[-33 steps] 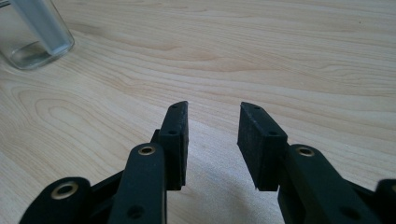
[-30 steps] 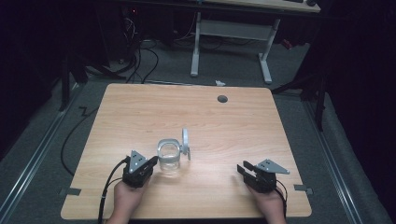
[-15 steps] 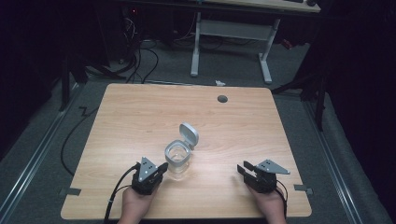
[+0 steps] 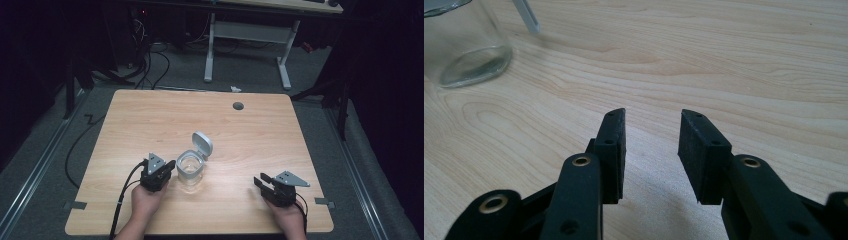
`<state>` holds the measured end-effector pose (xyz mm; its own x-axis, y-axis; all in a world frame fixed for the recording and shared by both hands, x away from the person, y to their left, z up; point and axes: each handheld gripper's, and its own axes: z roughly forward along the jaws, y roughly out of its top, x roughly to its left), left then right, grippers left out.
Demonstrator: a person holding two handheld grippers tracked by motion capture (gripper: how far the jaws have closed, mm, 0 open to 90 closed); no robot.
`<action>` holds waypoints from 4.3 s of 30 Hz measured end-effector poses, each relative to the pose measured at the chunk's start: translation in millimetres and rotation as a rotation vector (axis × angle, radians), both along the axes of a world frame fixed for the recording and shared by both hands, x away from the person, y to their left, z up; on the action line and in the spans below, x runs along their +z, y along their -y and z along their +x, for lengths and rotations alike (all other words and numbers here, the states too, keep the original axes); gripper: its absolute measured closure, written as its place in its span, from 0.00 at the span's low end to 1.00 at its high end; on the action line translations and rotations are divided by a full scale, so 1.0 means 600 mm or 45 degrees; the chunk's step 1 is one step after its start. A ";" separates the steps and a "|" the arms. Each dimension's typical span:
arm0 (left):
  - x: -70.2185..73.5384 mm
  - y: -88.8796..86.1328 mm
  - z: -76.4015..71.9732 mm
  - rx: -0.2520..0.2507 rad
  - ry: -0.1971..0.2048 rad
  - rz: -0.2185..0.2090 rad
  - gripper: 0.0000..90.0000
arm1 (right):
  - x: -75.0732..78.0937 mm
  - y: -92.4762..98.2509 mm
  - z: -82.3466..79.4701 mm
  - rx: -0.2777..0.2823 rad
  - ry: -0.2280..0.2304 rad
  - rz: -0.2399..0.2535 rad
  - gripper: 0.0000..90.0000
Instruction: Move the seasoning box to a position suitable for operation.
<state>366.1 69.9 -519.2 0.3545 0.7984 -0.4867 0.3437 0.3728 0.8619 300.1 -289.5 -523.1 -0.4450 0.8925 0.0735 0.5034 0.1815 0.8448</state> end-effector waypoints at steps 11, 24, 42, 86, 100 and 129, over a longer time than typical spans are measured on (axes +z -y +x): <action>0.001 0.011 -0.020 -0.040 0.017 0.013 1.00 | 0.000 -0.002 0.000 0.003 0.001 -0.002 0.71; 0.004 0.035 -0.067 -0.127 0.035 -0.003 1.00 | -0.002 -0.005 0.000 0.006 -0.005 -0.009 0.70; 0.001 0.046 -0.082 -0.152 0.050 0.006 0.97 | -0.003 -0.007 0.000 0.007 -0.002 -0.018 0.69; -0.022 0.074 -0.113 -0.338 -0.002 -0.061 1.00 | 0.111 -0.195 0.163 0.098 0.133 0.025 1.00; -0.021 0.075 -0.112 -0.337 -0.013 -0.074 1.00 | 0.133 -0.220 0.174 0.150 0.180 0.036 1.00; -0.022 0.075 -0.112 -0.340 -0.015 -0.062 1.00 | 0.137 -0.219 0.089 0.242 0.235 0.068 1.00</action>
